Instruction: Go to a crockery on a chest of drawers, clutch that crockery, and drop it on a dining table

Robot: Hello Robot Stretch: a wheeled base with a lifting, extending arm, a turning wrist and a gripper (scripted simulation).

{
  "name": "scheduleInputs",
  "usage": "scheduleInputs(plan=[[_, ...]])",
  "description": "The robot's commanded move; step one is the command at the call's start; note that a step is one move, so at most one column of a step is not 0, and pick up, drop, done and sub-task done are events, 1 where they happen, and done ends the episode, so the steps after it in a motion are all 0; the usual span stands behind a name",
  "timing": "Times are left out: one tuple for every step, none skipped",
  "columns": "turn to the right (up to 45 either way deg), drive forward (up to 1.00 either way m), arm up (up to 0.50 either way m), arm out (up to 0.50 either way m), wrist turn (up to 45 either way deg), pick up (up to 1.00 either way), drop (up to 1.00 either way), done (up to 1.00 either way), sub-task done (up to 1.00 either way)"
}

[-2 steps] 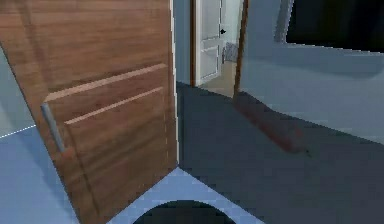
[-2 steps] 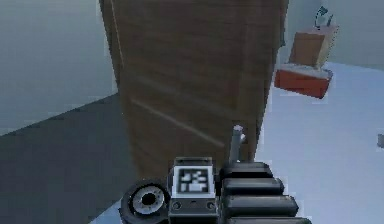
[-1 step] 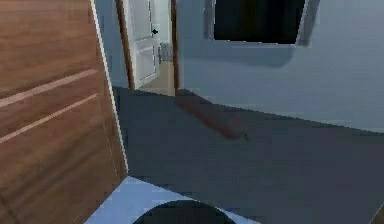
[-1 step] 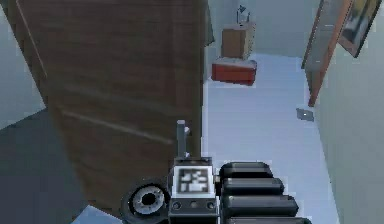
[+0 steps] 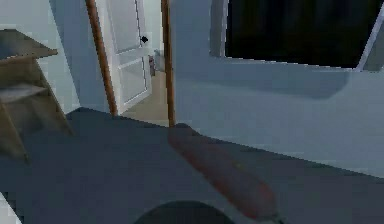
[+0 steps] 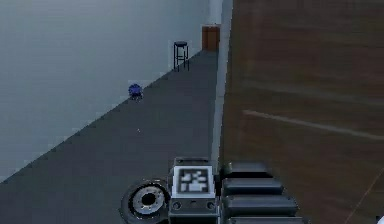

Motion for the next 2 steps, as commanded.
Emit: scheduleInputs(plan=[[9.0,0.00,0.00,0.00,0.0,0.00,0.00,0.00,0.00],[0.0,0.25,0.00,0.00,0.0,0.00,0.00,0.00,0.00]])
